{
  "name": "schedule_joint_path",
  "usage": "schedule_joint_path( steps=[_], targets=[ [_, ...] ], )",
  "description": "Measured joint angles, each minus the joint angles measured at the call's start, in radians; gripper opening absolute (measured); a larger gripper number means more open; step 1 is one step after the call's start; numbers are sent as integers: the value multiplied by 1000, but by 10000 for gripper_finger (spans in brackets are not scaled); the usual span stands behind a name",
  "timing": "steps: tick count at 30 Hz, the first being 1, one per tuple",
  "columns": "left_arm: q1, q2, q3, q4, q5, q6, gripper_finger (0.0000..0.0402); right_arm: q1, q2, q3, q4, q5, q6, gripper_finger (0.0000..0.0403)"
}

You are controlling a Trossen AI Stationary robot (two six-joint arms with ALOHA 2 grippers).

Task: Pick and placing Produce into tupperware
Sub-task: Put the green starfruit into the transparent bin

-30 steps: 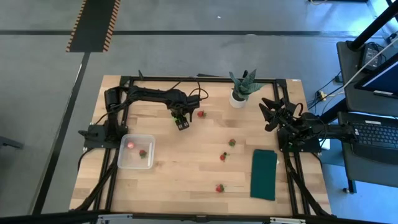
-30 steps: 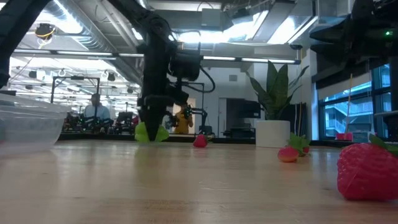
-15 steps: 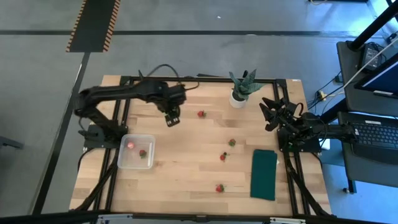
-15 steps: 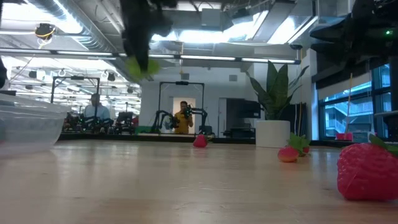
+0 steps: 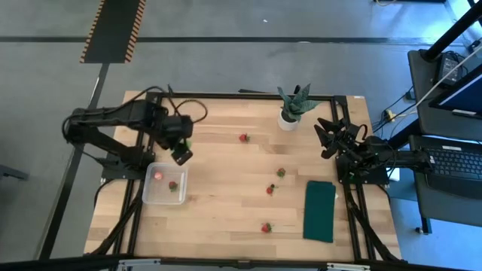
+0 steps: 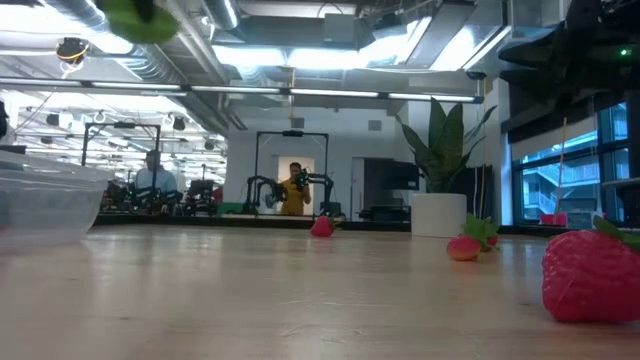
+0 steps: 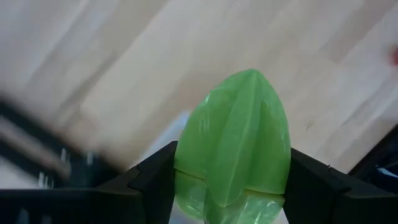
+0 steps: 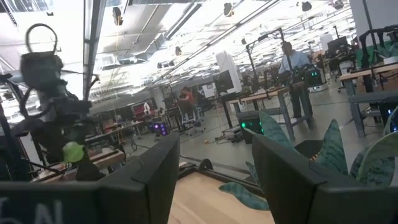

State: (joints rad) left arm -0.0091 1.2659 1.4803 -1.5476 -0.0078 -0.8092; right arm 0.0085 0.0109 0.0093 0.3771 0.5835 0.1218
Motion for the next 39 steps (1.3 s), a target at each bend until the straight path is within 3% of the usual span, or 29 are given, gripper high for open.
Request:
schedule_joint_path(
  steps=[8,18,22,31,39],
  targets=[
    [-146,19,-62,-23,0,-258,228,0,0,0,0,0,-1,204],
    [-201,25,-351,3,17,-440,231,0,0,0,-7,0,-4,204],
    [-188,25,-477,92,66,-444,231,0,0,0,-7,0,-4,204],
    [-179,25,-702,466,103,-446,227,0,0,0,-7,0,0,204],
    [-179,26,-786,517,103,-447,228,0,0,0,-6,0,0,204]
  ],
)
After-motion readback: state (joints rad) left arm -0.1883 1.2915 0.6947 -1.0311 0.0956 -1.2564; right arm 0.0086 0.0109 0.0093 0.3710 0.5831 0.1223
